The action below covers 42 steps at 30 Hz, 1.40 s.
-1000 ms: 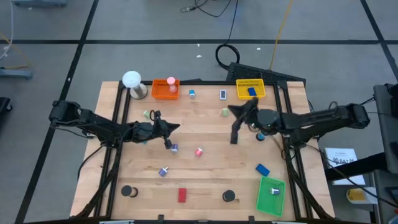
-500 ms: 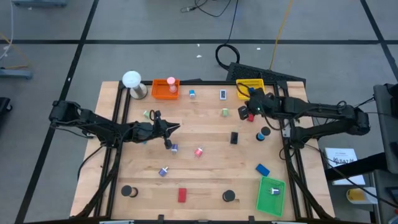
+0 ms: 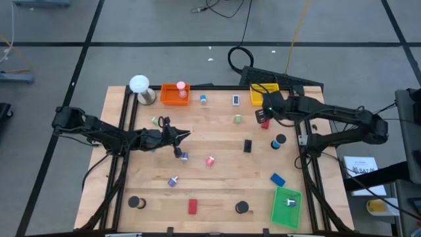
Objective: Pick & Place Office items
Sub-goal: Put the top red timer into the yellow basket
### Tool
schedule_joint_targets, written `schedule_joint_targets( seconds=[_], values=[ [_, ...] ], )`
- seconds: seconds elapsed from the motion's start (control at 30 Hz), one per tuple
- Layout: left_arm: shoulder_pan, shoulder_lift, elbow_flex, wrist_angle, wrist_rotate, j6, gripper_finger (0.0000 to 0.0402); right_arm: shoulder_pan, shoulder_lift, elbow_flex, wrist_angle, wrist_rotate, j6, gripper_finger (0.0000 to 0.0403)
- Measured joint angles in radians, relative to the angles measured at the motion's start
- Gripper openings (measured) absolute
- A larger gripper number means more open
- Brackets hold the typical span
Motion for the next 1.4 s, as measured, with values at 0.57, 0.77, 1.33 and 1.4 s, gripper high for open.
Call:
schedule_joint_targets(
  seconds=[0.57, 0.77, 1.33, 1.4],
  values=[
    [0.0, 0.0, 0.0, 0.0, 0.0, 0.0, 0.0042, -0.159, 0.21, -0.12, 0.107, -0.151, 0.044, 0.0238],
    [0.0, 0.0, 0.0, 0.0, 0.0, 0.0, 0.0042, -0.171, 0.279, -0.132, 0.147, -0.149, 0.063, 0.0263],
    [0.0, 0.0, 0.0, 0.0, 0.0, 0.0, 0.0042, -0.179, 0.405, -0.132, 0.182, -0.147, 0.086, 0.0244],
    [0.0, 0.0, 0.0, 0.0, 0.0, 0.0, 0.0042, -0.179, 0.404, -0.132, 0.182, -0.146, 0.086, 0.0243]
  ],
)
